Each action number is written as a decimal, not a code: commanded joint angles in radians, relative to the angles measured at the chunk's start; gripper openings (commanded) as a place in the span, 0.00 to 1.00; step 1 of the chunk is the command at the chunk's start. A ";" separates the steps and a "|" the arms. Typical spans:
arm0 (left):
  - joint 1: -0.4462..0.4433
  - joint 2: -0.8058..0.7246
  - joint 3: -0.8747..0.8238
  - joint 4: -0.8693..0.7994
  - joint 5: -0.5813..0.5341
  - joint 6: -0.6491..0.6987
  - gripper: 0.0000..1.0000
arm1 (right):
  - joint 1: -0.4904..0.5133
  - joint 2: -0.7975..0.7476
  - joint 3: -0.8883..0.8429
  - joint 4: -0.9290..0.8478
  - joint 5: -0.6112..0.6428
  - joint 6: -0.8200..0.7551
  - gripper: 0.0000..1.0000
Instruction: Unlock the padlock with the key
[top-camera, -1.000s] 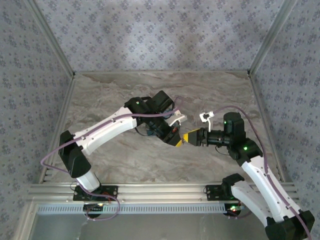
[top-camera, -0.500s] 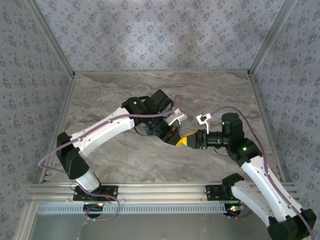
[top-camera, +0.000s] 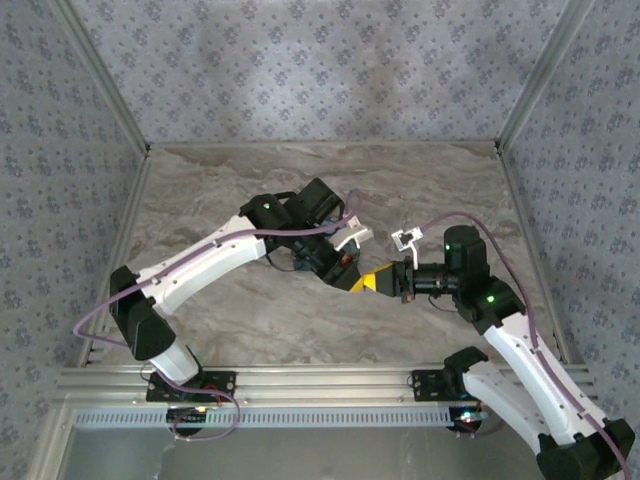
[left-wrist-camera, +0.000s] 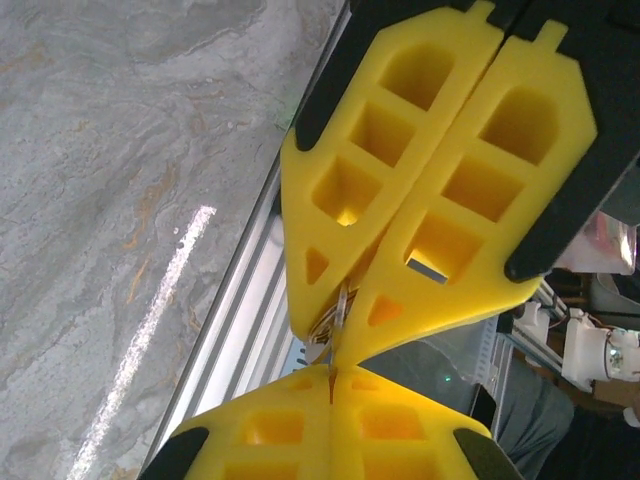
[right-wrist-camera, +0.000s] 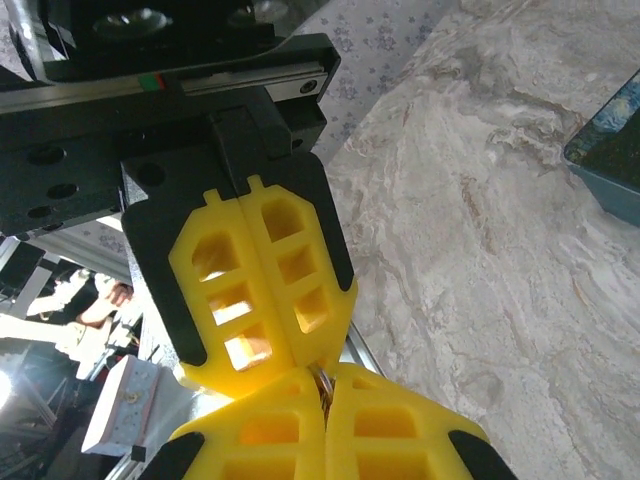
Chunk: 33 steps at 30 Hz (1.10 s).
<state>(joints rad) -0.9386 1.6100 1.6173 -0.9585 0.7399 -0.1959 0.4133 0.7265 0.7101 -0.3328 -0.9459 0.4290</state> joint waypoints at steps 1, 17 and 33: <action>0.031 -0.088 -0.034 0.035 0.003 0.000 0.17 | 0.005 -0.029 0.038 -0.034 0.059 -0.020 0.00; 0.081 -0.500 -0.632 0.995 -0.281 -0.495 0.56 | 0.046 -0.084 0.042 0.231 0.281 0.177 0.00; -0.001 -0.459 -0.670 1.311 -0.261 -0.563 0.24 | 0.223 -0.097 0.016 0.322 0.449 0.222 0.00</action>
<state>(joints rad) -0.9264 1.1397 0.9009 0.2913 0.4431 -0.7586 0.6270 0.6476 0.7349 -0.0528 -0.5404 0.6258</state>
